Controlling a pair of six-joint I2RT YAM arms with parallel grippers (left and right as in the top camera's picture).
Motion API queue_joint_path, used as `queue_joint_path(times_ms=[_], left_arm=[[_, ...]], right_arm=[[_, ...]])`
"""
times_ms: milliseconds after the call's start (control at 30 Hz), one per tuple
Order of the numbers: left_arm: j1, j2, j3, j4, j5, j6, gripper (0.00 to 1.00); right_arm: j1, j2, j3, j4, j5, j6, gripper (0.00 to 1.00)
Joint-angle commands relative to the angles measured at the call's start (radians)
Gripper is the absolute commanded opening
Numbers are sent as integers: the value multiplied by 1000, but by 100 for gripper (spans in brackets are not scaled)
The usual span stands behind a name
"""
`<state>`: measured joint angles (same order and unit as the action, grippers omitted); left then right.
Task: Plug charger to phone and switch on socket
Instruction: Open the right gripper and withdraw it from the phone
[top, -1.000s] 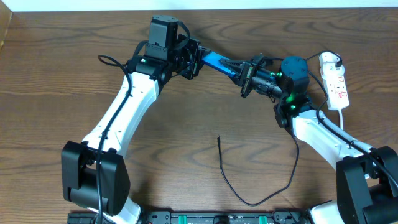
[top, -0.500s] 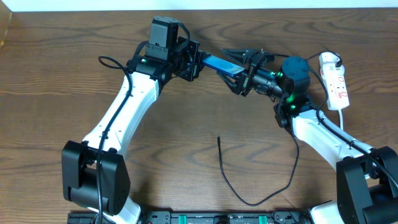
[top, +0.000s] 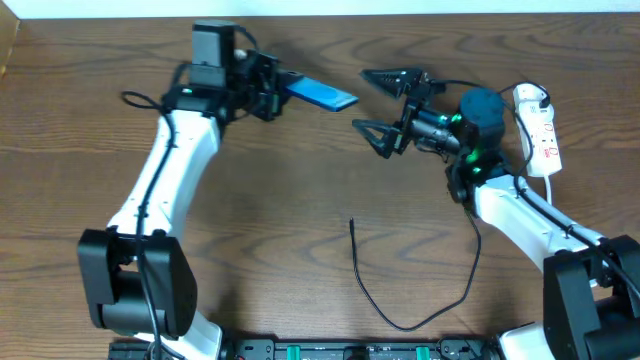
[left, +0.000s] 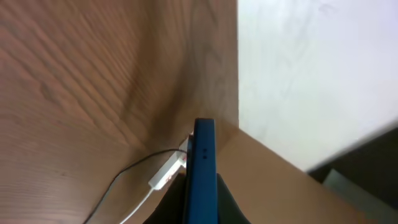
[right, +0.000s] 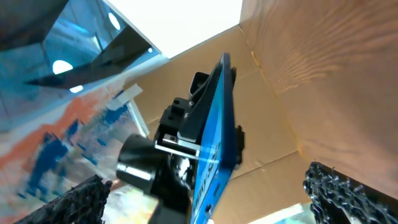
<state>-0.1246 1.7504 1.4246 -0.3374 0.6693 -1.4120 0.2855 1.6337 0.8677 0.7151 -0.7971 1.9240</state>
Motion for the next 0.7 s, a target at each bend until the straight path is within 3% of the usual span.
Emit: queue_joint_path(times_ms=[0, 167, 367, 667], left_arm=[[89, -7, 2, 3, 246, 195, 7], [159, -7, 2, 2, 400, 381, 7], [175, -7, 2, -75, 446, 749, 7], [175, -7, 2, -207, 453, 1005, 7]], right_arm=[[-49, -10, 15, 0, -105, -178, 99], [-84, -10, 15, 0, -175, -412, 99], [-82, -10, 15, -1, -220, -703, 99], [-90, -10, 34, -76, -241, -796, 99]])
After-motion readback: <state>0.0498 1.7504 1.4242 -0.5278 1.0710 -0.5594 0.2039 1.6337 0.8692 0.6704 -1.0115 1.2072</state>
